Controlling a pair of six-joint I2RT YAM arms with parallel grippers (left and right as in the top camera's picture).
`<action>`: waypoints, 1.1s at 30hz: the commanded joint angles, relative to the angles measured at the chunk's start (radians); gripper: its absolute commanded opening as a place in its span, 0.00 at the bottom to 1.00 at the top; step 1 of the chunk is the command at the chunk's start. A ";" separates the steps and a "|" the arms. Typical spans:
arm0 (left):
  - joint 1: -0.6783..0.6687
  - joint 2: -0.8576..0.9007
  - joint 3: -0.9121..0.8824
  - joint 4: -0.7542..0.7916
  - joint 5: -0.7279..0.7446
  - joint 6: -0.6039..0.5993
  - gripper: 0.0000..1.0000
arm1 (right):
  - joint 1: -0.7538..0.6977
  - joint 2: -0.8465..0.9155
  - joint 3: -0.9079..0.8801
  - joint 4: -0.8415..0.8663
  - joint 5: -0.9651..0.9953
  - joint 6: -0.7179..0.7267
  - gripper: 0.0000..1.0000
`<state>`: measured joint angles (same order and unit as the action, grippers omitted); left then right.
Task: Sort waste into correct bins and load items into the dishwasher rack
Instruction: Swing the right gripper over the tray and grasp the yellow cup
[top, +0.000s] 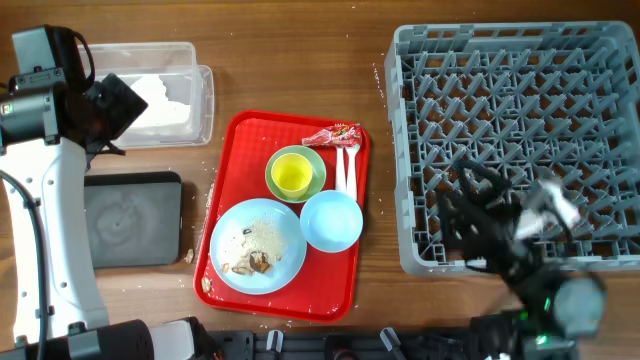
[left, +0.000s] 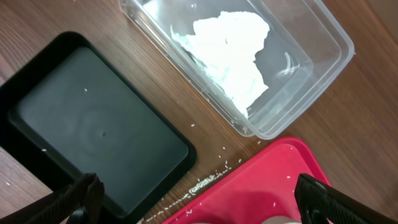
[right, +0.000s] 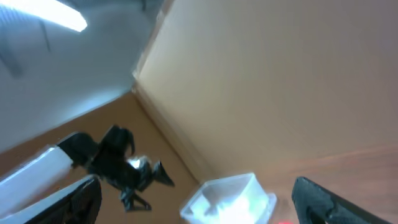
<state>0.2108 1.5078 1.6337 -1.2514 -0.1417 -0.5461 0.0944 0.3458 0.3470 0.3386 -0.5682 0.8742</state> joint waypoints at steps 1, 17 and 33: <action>0.003 -0.002 -0.001 0.002 -0.009 -0.016 1.00 | -0.001 0.266 0.263 -0.209 -0.268 -0.281 1.00; 0.003 -0.002 -0.001 0.002 -0.009 -0.016 1.00 | 0.588 1.387 1.467 -1.360 0.248 -0.853 1.00; 0.003 -0.002 -0.001 0.002 -0.009 -0.016 1.00 | 0.696 1.730 1.503 -1.423 0.429 -0.528 0.69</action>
<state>0.2108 1.5078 1.6333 -1.2510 -0.1417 -0.5522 0.7834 2.0342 1.8477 -1.0653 -0.2611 0.2718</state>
